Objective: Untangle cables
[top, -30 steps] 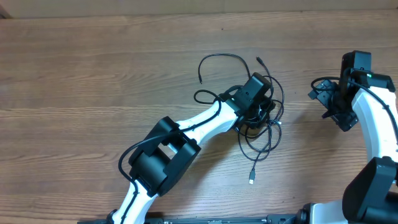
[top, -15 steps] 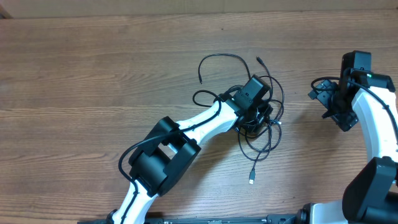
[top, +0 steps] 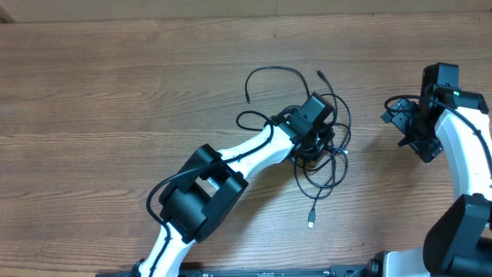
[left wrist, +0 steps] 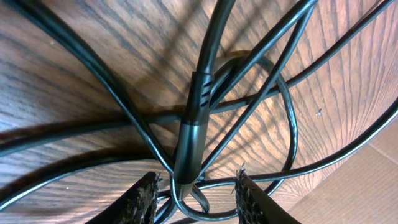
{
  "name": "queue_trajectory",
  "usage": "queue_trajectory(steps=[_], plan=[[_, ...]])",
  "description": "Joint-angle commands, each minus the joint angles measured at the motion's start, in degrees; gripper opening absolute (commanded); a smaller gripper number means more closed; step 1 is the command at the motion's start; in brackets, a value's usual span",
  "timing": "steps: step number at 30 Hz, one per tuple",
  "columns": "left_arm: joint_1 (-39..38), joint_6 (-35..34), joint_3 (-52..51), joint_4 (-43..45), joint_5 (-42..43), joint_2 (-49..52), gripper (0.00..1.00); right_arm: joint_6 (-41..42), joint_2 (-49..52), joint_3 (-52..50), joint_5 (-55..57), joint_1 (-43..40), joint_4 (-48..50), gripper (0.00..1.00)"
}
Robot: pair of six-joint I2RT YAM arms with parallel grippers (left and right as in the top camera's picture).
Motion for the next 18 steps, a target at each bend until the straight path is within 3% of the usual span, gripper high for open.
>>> queue_trajectory(steps=[1,5,18], plan=[[-0.44,1.86,-0.57,-0.09,-2.08,1.09,0.4,0.39,-1.22,0.96,0.13,0.0,0.09,1.0],[-0.48,2.12,-0.57,-0.09,-2.08,1.09,0.3,0.37,-1.22,0.96,0.15,0.0,0.07,1.0],[-1.57,5.31,-0.59,-0.39,-3.78,1.09,0.27,0.37,-1.22,0.96,0.15,0.0,0.07,1.0]])
